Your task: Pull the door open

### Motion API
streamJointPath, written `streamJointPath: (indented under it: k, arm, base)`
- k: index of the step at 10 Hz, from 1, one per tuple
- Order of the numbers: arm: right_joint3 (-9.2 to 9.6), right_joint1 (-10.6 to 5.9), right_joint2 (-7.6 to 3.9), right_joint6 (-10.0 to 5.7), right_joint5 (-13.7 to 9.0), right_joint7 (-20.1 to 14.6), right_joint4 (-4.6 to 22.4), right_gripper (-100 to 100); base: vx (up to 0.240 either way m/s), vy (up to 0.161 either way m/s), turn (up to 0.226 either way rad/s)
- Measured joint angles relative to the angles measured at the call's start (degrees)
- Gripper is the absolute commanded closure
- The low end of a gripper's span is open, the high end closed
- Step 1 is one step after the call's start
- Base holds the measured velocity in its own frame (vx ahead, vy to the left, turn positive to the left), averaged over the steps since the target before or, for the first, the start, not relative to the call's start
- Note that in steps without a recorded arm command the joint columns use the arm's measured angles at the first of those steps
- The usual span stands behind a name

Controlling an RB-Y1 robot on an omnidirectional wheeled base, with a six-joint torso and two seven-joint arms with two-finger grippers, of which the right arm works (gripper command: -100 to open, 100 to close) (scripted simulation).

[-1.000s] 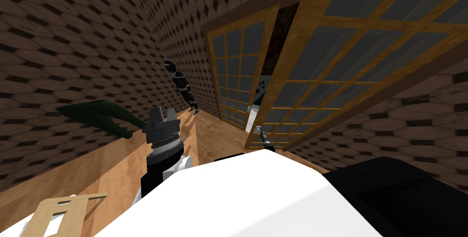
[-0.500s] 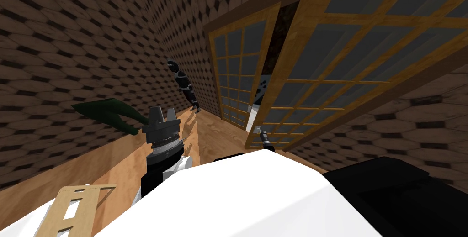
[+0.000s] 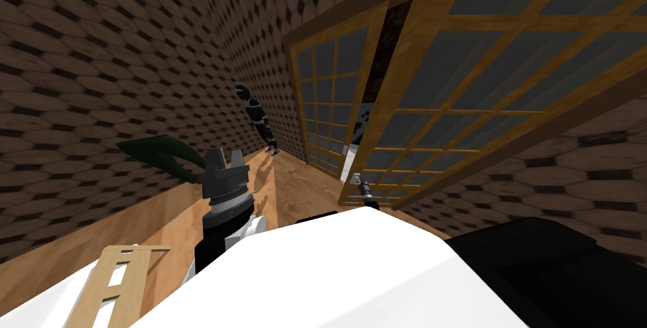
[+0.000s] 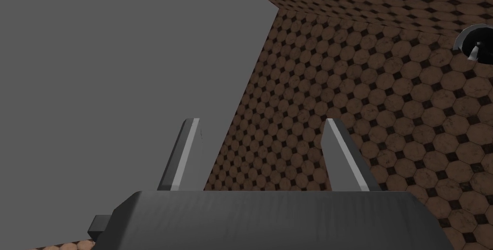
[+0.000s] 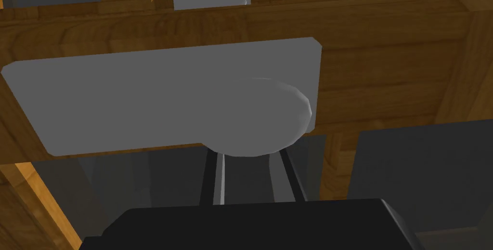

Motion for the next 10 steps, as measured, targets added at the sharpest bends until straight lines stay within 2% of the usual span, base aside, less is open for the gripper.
streamJointPath:
  k: [4,5,8,10]
  arm:
    - [0.73,-0.36,0.01,0.57,-1.9,-6.0,0.4,100]
    - [0.86,-0.31,0.01,0.55,-2.2,-7.2,0.4,-100]
    - [1.09,-0.25,0.08,0.88,-4.2,-11.2,-0.4,-100]
    - [2.0,-0.62,0.91,0.71,-5.4,-14.7,-0.2,-100]
  base:
    - [-0.042,-0.012,0.054]
    - [-0.046,-0.018,0.031]
    - [-0.071,-0.001,0.05]
    - [-0.087,0.016,0.048]
